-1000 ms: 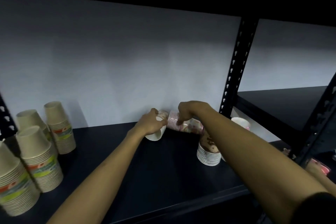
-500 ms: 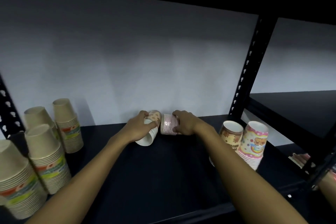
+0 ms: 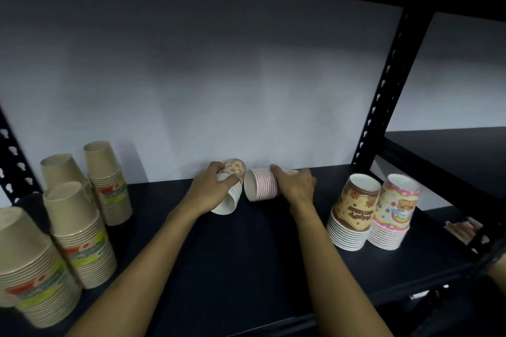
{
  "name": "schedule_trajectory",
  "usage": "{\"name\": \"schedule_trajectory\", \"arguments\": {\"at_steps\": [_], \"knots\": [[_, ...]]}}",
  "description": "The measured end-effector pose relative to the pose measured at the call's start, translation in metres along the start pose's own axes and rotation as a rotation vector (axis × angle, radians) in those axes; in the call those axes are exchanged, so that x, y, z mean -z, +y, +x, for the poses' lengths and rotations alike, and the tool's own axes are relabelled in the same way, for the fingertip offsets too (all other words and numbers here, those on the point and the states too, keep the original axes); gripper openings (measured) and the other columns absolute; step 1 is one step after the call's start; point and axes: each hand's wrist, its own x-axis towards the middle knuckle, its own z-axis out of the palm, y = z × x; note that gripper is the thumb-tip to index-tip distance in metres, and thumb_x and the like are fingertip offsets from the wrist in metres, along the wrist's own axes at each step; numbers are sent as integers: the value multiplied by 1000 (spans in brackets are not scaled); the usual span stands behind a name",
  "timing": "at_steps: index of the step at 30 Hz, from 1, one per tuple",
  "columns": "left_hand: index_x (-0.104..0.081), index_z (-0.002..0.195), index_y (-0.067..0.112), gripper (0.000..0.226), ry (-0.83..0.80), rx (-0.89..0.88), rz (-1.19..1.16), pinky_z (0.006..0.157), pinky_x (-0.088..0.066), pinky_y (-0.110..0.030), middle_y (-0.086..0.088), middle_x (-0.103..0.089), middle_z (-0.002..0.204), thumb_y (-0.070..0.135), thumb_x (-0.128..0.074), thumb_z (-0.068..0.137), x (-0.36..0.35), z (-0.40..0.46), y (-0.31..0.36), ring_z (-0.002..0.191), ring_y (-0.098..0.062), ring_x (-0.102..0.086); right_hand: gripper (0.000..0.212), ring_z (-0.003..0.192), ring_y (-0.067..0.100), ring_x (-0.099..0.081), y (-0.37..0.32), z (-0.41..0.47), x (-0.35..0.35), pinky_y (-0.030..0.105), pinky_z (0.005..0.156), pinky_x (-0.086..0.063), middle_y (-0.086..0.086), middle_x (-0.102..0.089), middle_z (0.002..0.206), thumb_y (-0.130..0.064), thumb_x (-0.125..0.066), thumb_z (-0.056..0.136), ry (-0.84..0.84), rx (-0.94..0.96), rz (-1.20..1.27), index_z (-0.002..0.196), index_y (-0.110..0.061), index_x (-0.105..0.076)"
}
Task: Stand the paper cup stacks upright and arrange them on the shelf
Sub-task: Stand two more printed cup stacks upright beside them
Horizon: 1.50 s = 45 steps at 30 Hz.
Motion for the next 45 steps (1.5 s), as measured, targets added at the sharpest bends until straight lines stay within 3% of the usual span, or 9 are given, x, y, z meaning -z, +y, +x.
{"name": "schedule_trajectory", "arguments": {"at_steps": [3, 8, 12, 14, 18, 23, 31, 38, 45], "knots": [[-48, 140, 20, 55, 18, -5, -23, 83, -37, -27, 0, -55, 138, 48, -60, 94, 4, 0, -2, 104, -12, -48, 101, 110, 28, -61, -4, 10, -4, 33, 76, -56, 11, -49, 134, -50, -86, 58, -88, -46, 132, 137, -2, -46], [-51, 137, 21, 52, 18, -38, -64, 72, -38, -20, 3, -57, 133, 44, -63, 93, 2, -3, -2, 103, -11, -51, 106, 95, 27, -69, 10, 29, -16, 40, 77, -62, 11, -62, 122, -57, -84, 34, -108, -82, 180, 120, 0, -62], [-50, 137, 22, 52, 13, -67, -44, 75, -40, -22, 3, -58, 131, 42, -65, 92, -4, -5, -1, 101, -12, -53, 69, 88, 30, -71, 0, 15, -19, 42, 68, -63, 17, -67, 111, -51, -80, 53, -145, -42, 103, 99, -1, -68], [-47, 139, 20, 54, 24, -48, -41, 81, -40, -27, 1, -57, 132, 44, -62, 93, -5, -5, -1, 101, -13, -53, 59, 88, 30, -71, -4, 12, -19, 37, 65, -61, 17, -69, 109, -41, -79, 71, -197, -49, 81, 107, 3, -64], [-40, 145, 17, 63, 13, 39, -41, 84, -39, -29, -3, -54, 140, 51, -57, 94, -2, -1, -4, 104, -14, -50, 67, 92, 28, -71, -8, 10, -13, 36, 74, -61, 14, -69, 109, -46, -77, 78, -314, -52, -28, 120, 2, -58], [-46, 146, 35, 72, -104, 18, -37, 92, -42, -28, 11, -56, 140, 67, -62, 83, 10, 2, -9, 119, -12, -55, 75, 80, 25, -74, -16, 4, -8, 31, 53, -58, 13, -72, 102, -55, -82, 66, -343, -45, -94, 113, -1, -59], [-39, 152, 27, 91, -5, -91, -201, 103, -42, -26, 11, -51, 147, 53, -80, 76, 11, 1, -14, 127, -9, -54, 49, 88, 20, -76, -3, -3, 4, 41, 82, -62, 8, -77, 101, -34, -84, 78, -398, 137, 201, 112, -3, -69], [-51, 140, 24, 83, -84, -122, -197, 107, -47, -36, 19, -62, 119, 31, -91, 68, 16, 0, -19, 113, -6, -60, 67, 106, -3, -60, 13, -12, 14, 9, 77, -50, -4, -61, 125, -27, -82, 80, -372, 482, 25, 137, -17, -50], [-49, 127, 32, 82, -90, -144, -138, 103, -50, -40, 12, -61, 128, 29, -95, 60, 17, 0, -25, 116, -9, -61, 72, 115, 1, -59, 26, -13, 17, 11, 86, -51, -1, -59, 132, -25, -87, 75, -400, 518, 4, 137, -19, -50]]}}
